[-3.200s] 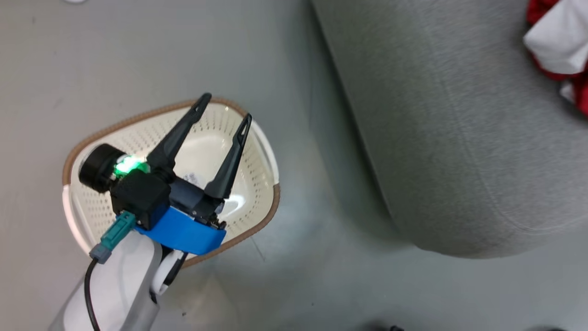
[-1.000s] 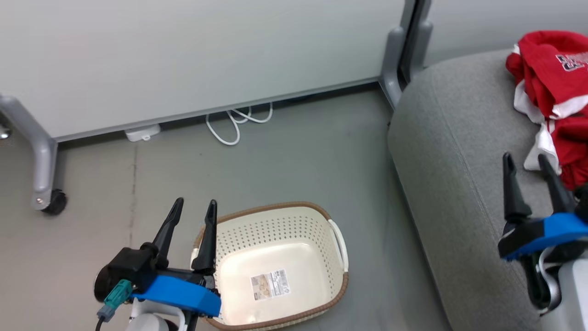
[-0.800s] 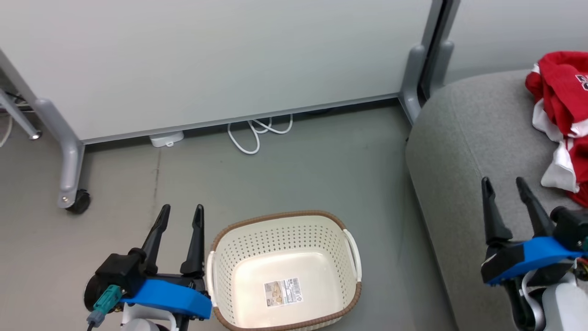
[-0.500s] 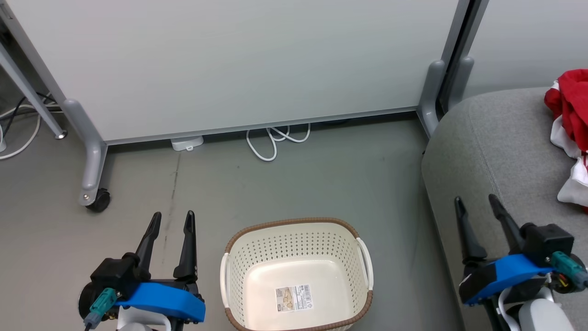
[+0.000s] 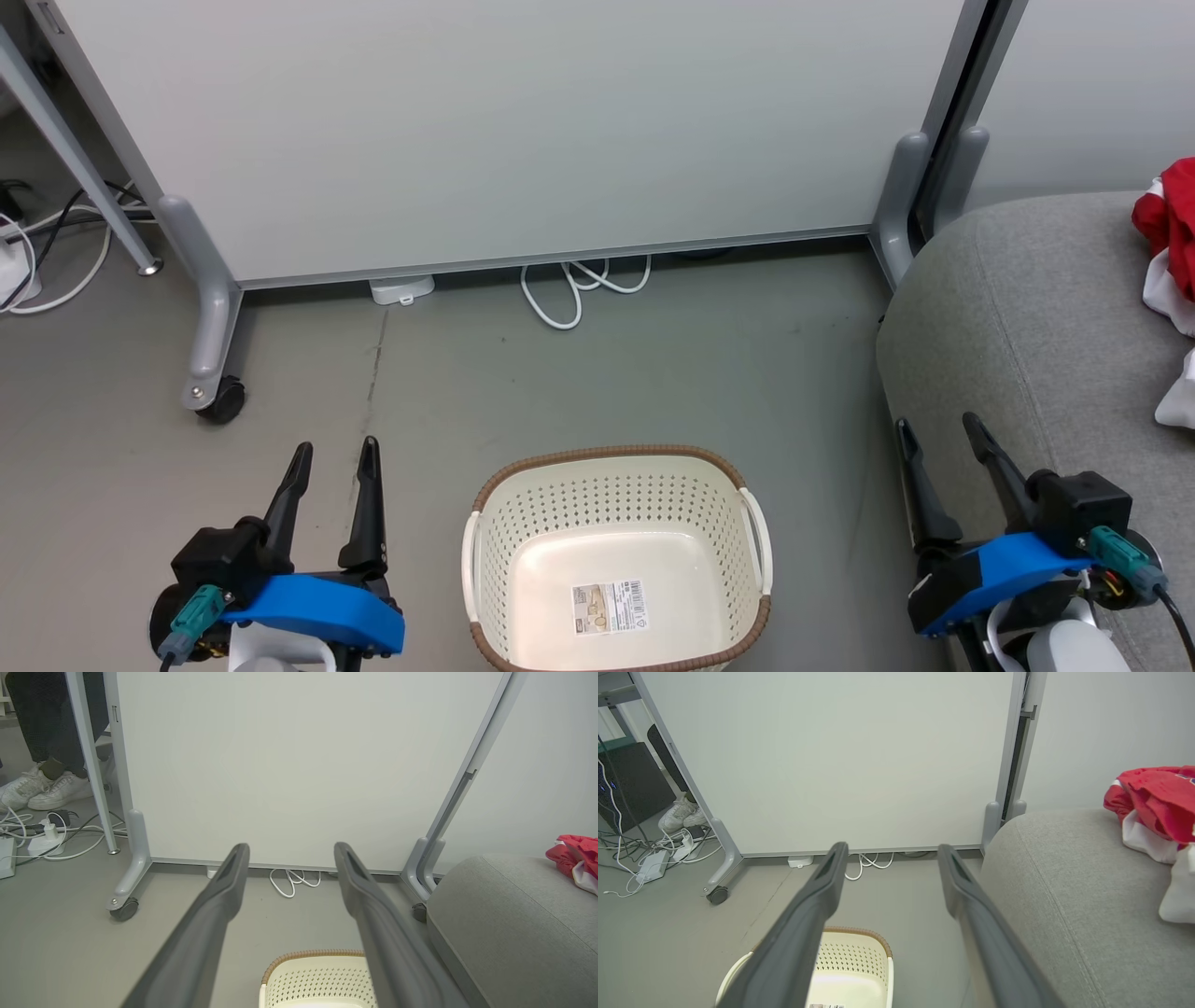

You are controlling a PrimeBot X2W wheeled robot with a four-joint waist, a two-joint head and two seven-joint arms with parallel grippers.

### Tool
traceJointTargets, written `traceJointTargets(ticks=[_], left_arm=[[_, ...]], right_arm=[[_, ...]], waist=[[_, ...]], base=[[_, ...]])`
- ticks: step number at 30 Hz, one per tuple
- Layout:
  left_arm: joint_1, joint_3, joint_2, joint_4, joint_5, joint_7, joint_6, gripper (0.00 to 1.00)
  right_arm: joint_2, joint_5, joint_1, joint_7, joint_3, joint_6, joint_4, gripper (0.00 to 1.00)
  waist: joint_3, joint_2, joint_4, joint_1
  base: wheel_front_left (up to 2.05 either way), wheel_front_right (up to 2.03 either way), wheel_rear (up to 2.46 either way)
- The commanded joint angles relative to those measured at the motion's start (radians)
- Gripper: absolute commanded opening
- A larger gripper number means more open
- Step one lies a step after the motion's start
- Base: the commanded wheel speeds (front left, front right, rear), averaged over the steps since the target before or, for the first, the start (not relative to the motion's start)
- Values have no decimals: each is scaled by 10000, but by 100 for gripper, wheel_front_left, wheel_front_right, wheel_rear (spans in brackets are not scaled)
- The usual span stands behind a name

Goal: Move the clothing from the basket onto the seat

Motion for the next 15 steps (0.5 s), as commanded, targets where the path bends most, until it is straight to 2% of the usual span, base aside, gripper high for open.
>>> traceJointTargets(ticks=[1,15], left_arm=[[-163,45,28,20,-23,-51,-21,100],[45,-5,-8,193,-50,-51,-21,100]], right_arm=[[38,-45,191,-70,15,1,-14,100],[98,90,266,-48,46,1,-171,100]], waist=[[4,-1,10,0],[-12,-1,-84,0]], base=[[0,0,0],[0,0,0]])
